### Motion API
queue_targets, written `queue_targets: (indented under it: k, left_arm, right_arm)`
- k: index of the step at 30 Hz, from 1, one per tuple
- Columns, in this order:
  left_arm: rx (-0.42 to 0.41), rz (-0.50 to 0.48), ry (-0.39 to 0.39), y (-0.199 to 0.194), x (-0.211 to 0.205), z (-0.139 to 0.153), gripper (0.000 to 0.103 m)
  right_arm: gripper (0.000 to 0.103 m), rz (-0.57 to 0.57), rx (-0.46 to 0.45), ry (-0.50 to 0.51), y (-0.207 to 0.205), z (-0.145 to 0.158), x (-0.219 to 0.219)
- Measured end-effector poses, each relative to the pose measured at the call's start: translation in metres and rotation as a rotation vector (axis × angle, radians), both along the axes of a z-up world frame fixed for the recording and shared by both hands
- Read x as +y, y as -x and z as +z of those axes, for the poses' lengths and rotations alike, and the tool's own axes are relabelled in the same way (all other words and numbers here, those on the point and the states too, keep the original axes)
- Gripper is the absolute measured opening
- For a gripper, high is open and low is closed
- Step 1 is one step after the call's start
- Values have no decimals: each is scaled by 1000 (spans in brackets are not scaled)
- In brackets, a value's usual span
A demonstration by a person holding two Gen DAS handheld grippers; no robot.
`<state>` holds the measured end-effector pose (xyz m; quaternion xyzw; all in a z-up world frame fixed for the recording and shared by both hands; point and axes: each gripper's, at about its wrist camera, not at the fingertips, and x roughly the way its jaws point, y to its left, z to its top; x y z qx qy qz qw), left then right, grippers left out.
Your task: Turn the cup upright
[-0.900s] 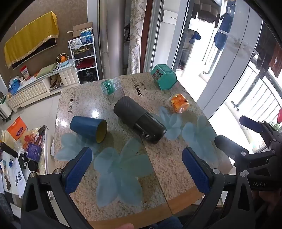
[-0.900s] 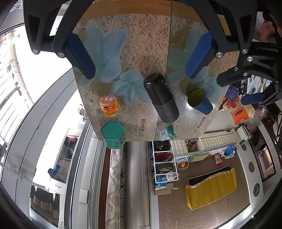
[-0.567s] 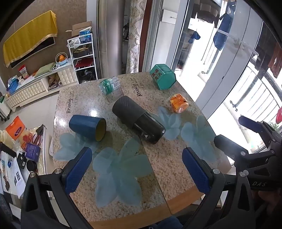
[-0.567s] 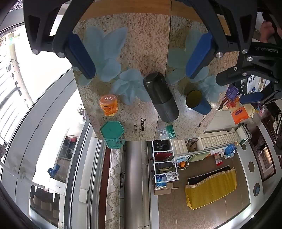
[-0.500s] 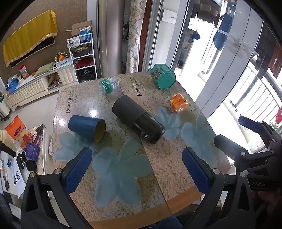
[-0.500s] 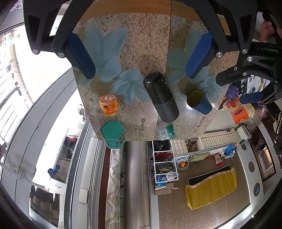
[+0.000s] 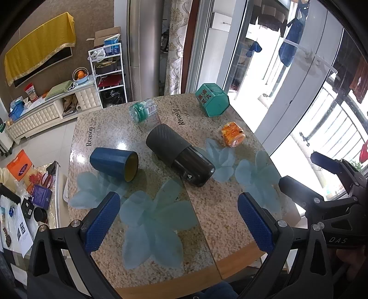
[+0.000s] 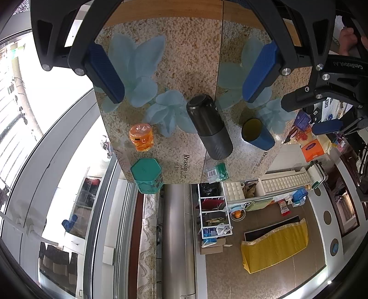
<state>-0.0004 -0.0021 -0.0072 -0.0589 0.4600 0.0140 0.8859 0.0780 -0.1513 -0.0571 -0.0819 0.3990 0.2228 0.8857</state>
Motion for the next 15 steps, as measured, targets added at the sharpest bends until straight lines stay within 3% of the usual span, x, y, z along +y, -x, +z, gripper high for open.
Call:
queue_targets:
  k: [15]
  left_arm:
    - [-3,4,11,4,4,0,103]
  right_arm:
    - [103,9,8,-12,2,-1,-4]
